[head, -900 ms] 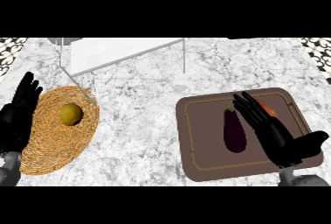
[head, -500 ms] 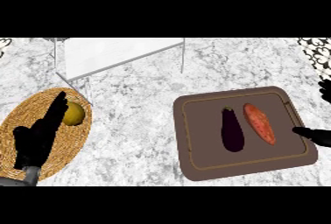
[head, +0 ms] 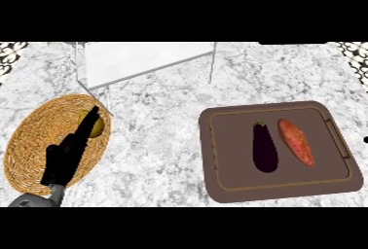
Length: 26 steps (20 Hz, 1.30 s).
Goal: Pick the sweet potato from the tray and place it in the tiered shelf
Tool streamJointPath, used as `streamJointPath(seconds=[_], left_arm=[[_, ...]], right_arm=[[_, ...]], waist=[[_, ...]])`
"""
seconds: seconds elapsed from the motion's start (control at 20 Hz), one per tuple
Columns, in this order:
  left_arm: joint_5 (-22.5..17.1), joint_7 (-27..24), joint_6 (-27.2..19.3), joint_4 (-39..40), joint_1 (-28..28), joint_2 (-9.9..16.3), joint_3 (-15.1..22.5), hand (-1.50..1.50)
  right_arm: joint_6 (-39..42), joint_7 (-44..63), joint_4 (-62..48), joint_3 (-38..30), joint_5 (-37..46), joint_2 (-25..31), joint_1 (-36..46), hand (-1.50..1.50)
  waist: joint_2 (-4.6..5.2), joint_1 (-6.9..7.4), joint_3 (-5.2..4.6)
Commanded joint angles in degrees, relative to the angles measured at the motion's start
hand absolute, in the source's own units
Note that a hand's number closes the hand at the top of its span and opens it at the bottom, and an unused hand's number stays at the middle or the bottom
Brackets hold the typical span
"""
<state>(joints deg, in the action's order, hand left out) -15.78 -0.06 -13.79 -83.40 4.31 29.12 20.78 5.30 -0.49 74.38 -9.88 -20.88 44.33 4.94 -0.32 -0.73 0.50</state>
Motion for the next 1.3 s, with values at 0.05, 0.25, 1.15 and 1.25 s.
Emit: streamJointPath(seconds=[0.05,0.25,1.15,1.25], left_arm=[[-0.09,-0.89,2.27,3.57,-3.38,-1.78,1.44,0.0],[0.77,-1.03,1.81,3.34,-3.52,-2.21,1.31,0.0],[2.07,1.77,3.72,4.6,0.25,-4.26,-0.07,0.0],[3.19,2.85,3.34,5.02,0.29,-4.68,0.36,0.0]], right_arm=[[6.11,5.36,8.28,2.35,-1.5,3.0,0.86,-1.5],[9.68,16.24,17.03,5.91,-2.85,7.21,-0.65,-1.5],[12.71,54.41,27.74,30.09,24.92,10.06,16.87,-1.5],[13.38,57.52,26.79,30.98,24.28,6.75,18.53,-1.5]], waist=[[0.17,0.3,-0.63],[0.03,-0.04,-0.72],[0.57,2.08,-0.57],[0.53,1.77,-0.55]])
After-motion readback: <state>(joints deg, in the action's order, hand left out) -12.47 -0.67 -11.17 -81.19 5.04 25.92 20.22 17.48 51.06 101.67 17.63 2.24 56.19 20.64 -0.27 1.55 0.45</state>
